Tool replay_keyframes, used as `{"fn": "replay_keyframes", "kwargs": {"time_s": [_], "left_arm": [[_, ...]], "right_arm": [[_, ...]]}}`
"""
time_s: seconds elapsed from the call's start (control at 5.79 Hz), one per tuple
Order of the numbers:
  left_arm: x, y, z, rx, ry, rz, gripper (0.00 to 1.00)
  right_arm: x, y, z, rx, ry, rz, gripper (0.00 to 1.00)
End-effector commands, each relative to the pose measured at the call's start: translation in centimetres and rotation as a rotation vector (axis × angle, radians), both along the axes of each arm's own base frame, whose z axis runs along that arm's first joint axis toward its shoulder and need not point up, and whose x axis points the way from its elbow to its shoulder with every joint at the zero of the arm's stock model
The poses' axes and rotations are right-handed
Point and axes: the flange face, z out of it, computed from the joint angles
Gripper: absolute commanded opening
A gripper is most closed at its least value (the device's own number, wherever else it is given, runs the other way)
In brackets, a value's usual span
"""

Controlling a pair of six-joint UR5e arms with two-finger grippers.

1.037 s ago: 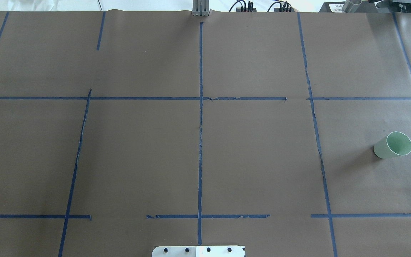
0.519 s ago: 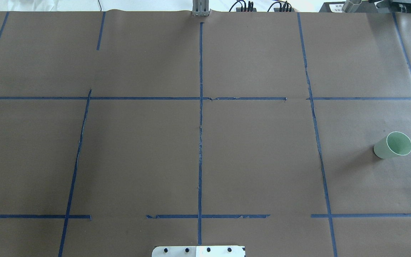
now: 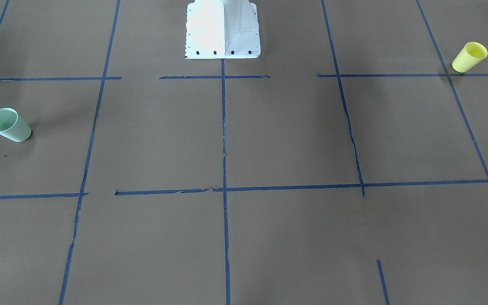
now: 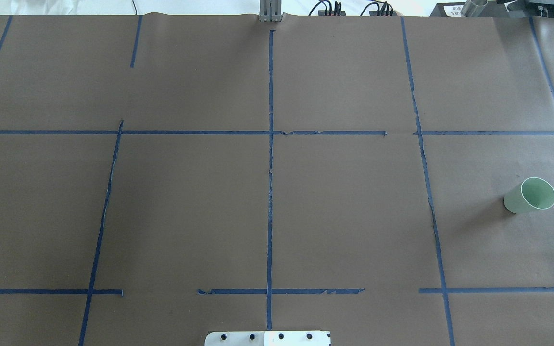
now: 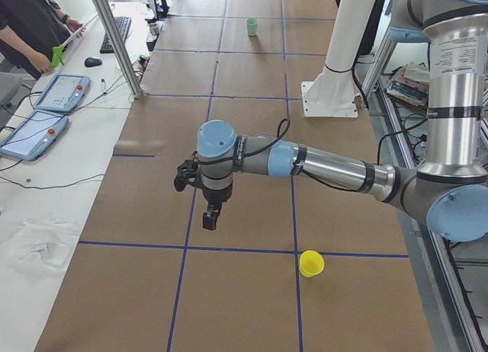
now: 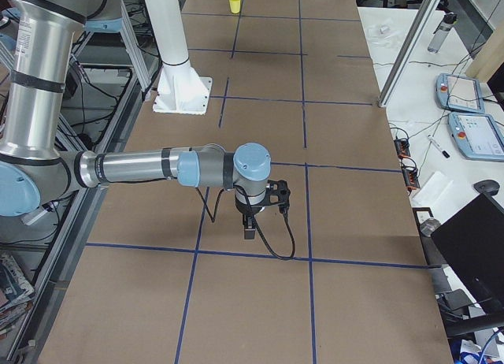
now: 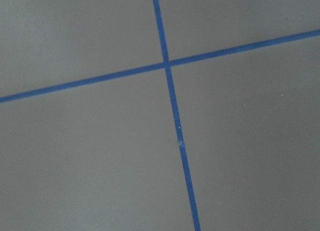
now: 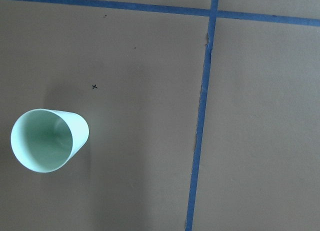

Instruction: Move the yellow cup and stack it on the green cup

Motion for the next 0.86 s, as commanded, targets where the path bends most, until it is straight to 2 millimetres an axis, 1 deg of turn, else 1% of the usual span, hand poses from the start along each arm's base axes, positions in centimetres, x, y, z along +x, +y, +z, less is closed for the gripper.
{"fn": "replay_keyframes", "kwargs": {"time_s": [0.0, 0.17, 0.35, 0.52, 0.69], "left_arm": [[0.0, 0.2, -1.6, 0.077, -0.005, -0.003, 1.0], [0.2, 0.5, -1.6, 0.079, -0.003, -0.016, 1.0], [1.8, 0.1, -2.6, 0.019, 0.026, -0.119, 1.0], [4.9, 0.2, -2.5, -0.037, 0.035, -0.218, 1.0], [8.8, 0.3, -2.2, -0.063, -0.008, -0.339, 1.0]], "right_arm": [[-0.1, 0.0, -0.2, 0.002, -0.008, 0.0, 1.0], [-0.1, 0.0, -0.2, -0.001, -0.021, 0.0, 1.0], [-0.2, 0.1, -0.2, 0.0, -0.025, -0.001, 1.0], [-0.2, 0.1, -0.2, 0.0, -0.025, -0.001, 1.0], [-0.2, 0.1, -0.3, 0.002, -0.026, -0.001, 1.0]]}}
